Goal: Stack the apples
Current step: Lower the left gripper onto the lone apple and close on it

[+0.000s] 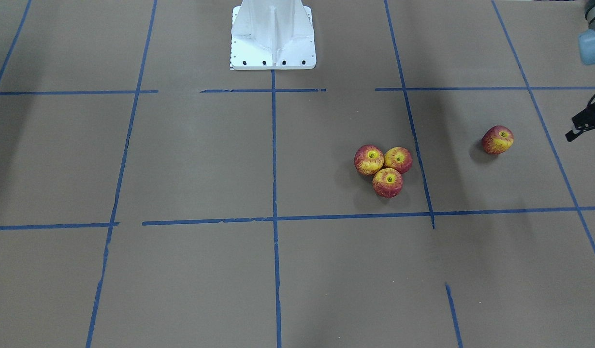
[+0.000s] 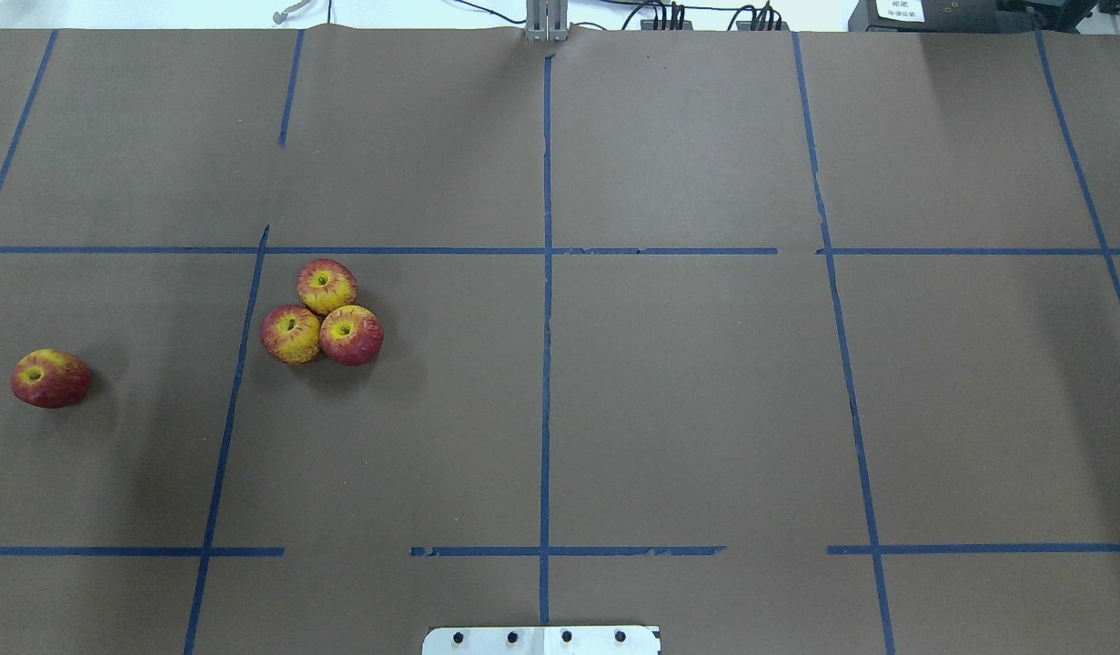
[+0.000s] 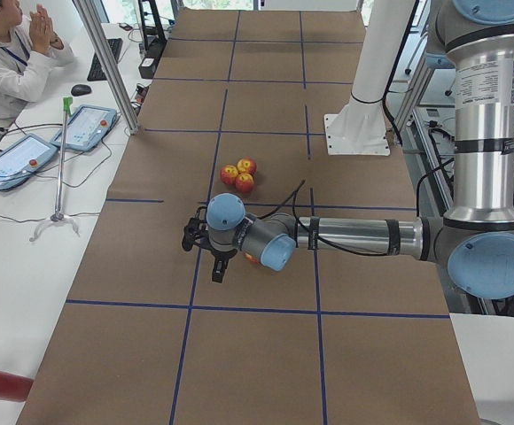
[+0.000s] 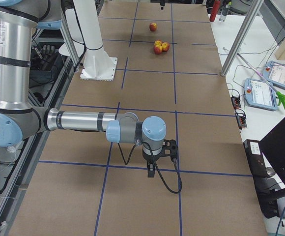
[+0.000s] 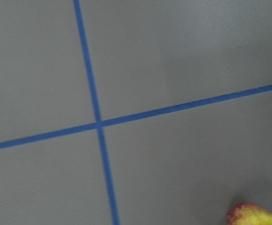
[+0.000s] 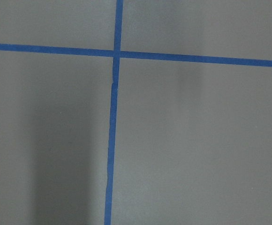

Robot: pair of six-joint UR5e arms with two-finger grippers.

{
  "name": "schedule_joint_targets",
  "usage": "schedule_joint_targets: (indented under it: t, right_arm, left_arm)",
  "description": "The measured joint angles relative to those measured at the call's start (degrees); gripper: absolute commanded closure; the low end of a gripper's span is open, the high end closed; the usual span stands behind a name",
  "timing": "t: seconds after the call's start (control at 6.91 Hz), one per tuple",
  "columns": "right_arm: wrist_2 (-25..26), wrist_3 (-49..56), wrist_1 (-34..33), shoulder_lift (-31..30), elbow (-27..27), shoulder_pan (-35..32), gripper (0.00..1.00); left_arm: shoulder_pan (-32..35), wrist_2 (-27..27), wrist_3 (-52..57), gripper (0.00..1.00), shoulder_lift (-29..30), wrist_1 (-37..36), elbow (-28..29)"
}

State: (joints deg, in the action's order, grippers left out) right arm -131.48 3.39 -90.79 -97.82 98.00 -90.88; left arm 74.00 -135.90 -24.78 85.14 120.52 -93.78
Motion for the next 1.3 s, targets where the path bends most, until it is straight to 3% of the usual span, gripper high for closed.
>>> schedule_joint_targets:
  t: [0.43,0.72,1.3]
  right_arm:
    - [0.0,0.0,0.0,0.0,0.0,0.0,0.0]
    - [0.0,0.0,0.0,0.0,0.0,0.0,0.0]
    - [0.0,0.0,0.0,0.0,0.0,0.0,0.0]
  left_arm:
    - [-13.7,7.0,-18.7,0.0,-1.9,10.9,-1.1]
    - [-16.7,10.3,-21.0,0.0,-5.2,14.5,-1.0]
    - [-19.3,11.0,-21.7,0.0,-5.2,15.2,-0.9]
